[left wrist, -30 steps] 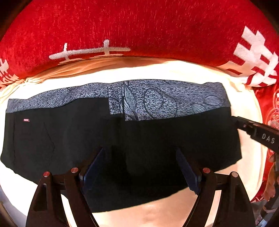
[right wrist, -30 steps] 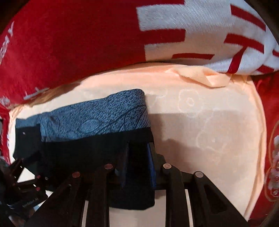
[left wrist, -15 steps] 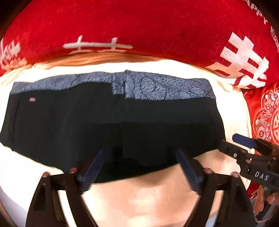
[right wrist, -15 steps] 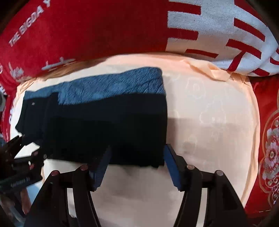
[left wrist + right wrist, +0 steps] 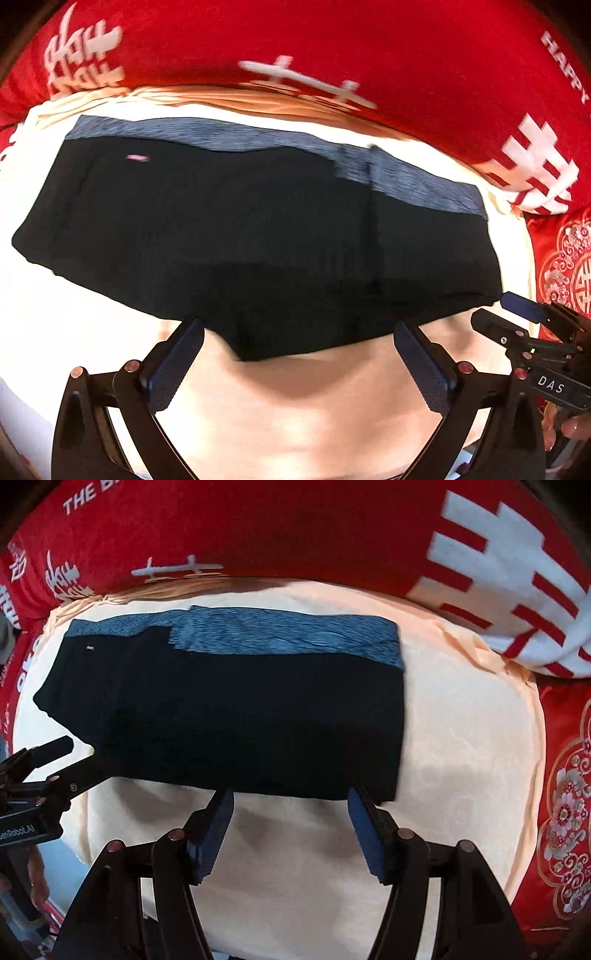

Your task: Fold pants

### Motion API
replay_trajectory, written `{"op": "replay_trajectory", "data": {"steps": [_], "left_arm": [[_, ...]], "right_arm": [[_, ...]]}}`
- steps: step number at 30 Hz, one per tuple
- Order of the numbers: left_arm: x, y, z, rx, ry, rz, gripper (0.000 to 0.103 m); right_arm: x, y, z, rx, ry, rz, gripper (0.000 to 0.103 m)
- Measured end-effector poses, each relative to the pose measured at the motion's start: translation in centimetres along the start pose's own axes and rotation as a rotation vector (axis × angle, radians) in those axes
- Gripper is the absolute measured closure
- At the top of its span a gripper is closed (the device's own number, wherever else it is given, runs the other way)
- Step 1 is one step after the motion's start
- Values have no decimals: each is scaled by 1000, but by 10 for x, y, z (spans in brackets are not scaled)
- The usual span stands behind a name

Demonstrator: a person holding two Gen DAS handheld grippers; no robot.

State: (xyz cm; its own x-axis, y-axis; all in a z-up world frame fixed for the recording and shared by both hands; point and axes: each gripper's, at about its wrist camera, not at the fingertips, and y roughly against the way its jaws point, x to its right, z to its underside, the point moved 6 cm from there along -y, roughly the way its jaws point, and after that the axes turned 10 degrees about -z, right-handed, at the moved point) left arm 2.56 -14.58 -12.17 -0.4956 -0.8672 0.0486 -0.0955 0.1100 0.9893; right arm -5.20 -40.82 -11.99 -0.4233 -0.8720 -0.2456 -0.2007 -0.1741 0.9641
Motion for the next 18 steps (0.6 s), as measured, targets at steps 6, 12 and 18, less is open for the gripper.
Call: {"op": "replay_trajectory", "data": {"steps": [6, 12, 18], "left_arm": [[-95, 2, -13, 0, 94, 1, 0], [-187, -8, -22, 6, 212, -22, 0], [-250, -20, -22, 6, 350, -4, 0]], "right_arm": [[-76, -21, -13, -1, 23, -5, 35], [-161, -58, -30, -31, 72, -58, 35], [-211, -87, -38, -73, 88, -116, 35]]}}
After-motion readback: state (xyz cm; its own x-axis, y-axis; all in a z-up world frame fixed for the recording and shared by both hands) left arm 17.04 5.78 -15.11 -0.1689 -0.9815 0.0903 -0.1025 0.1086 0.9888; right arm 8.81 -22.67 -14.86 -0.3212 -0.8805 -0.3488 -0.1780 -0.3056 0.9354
